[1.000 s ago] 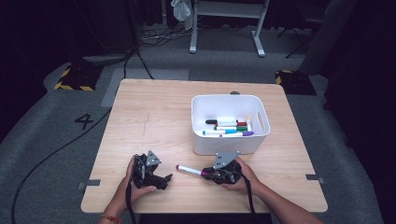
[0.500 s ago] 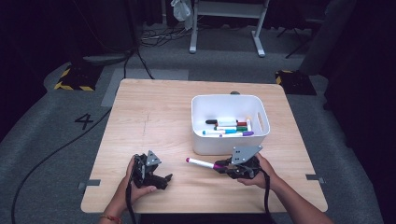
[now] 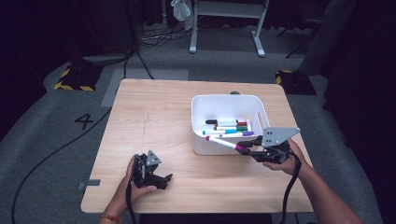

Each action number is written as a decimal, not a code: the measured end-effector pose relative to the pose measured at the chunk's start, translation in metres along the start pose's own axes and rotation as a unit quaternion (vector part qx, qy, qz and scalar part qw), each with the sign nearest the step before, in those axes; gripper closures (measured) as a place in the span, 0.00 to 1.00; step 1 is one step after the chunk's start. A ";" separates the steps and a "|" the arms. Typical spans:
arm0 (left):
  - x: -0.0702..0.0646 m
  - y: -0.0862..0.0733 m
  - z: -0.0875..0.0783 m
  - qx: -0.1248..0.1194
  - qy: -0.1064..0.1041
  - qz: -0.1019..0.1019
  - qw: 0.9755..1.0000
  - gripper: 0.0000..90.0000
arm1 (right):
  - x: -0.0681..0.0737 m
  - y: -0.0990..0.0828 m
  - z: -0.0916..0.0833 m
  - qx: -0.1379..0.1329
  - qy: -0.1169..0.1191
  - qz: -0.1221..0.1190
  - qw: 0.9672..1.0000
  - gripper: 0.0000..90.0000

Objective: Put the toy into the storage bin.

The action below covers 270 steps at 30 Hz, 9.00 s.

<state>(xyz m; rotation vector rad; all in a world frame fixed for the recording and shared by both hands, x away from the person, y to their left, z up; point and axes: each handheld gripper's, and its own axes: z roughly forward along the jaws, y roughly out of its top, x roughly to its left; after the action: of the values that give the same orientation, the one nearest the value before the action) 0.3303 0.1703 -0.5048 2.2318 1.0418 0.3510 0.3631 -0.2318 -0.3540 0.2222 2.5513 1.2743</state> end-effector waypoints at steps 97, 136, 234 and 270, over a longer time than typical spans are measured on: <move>0.000 0.000 0.000 -0.001 0.000 0.000 1.000 0.00 | -0.099 -0.003 0.059 0.195 0.054 -0.003 0.979 0.73; 0.000 0.000 0.000 -0.001 0.000 0.001 1.000 0.00 | -0.067 0.010 -0.001 0.059 -0.140 0.082 0.985 0.25; 0.001 0.001 0.000 0.001 0.003 0.004 1.000 0.00 | 0.015 -0.201 -0.025 0.087 -0.175 0.250 0.948 0.18; 0.002 0.002 0.001 0.001 -0.001 0.005 1.000 0.00 | 0.016 -0.202 -0.026 0.087 -0.179 0.253 0.947 0.18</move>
<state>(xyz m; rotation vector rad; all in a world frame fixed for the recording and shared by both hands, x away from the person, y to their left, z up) 0.3331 0.1702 -0.5046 2.2384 1.0308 0.3514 0.3375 -0.3687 -0.5037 1.0982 2.3552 1.0286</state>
